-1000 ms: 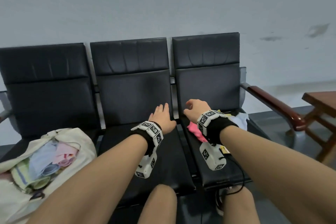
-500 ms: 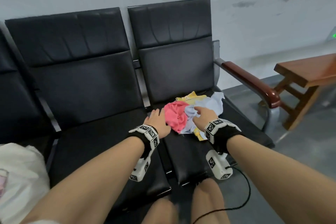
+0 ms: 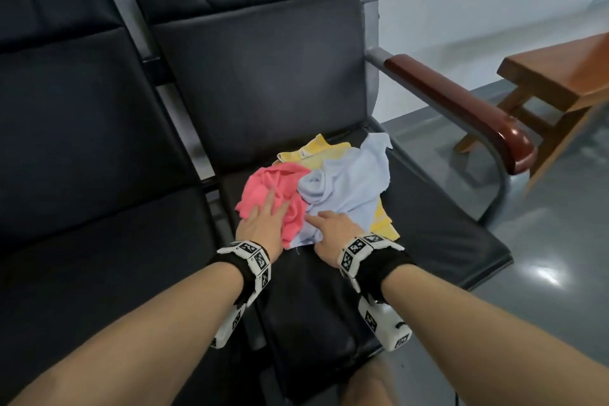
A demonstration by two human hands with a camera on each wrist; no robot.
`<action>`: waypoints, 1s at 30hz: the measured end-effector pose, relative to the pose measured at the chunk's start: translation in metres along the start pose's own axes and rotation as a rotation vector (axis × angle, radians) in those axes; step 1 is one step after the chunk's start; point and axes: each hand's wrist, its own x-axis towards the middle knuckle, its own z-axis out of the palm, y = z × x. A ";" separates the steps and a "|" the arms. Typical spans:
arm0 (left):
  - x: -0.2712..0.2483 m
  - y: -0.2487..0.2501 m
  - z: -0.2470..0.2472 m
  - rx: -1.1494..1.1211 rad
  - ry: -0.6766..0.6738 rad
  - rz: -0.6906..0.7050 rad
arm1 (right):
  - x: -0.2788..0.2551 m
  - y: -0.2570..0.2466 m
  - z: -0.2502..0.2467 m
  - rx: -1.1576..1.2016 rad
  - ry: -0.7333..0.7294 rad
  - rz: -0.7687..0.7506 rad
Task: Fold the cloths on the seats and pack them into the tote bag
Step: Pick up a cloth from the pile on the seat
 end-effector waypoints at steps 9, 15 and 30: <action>0.016 -0.009 0.018 0.099 0.185 -0.100 | 0.010 0.008 0.035 0.052 -0.074 -0.020; -0.010 -0.012 -0.022 -0.071 0.266 -0.173 | -0.017 -0.019 0.003 0.065 -0.045 0.014; -0.172 -0.034 -0.237 -0.510 0.791 0.015 | -0.147 -0.168 -0.133 0.083 0.298 -0.058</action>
